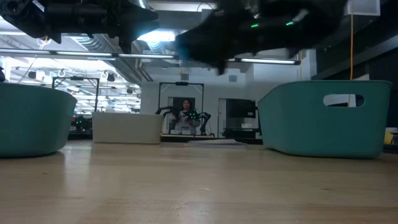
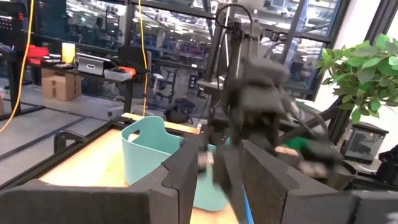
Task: Sort & place blocks by color
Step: Put the blue block into the left green bin
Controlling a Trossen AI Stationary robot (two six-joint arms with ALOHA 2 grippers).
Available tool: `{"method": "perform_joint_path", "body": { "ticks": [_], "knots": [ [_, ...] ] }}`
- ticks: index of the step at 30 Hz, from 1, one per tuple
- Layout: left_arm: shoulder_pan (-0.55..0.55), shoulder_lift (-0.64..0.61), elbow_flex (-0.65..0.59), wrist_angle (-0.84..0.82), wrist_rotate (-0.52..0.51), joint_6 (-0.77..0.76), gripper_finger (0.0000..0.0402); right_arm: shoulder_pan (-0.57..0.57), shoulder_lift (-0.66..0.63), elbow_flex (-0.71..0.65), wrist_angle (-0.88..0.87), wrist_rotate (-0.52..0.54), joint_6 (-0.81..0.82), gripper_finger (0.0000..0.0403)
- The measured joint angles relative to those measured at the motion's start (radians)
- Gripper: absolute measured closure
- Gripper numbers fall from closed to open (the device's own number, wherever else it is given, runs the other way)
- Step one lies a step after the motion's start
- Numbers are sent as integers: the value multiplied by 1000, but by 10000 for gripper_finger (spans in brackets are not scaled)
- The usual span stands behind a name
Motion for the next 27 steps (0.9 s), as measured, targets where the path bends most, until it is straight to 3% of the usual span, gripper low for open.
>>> {"method": "perform_joint_path", "body": {
  "ticks": [8,20,27],
  "knots": [
    [-1,0,0,2,47,-12,290,42,353,409,1,-175,-73,265],
    [0,0,0,3,78,-55,290,45,681,871,-49,-349,-74,265],
    [0,-6,2,-91,105,-52,290,56,776,947,-62,-345,-79,265]
  ]
}}
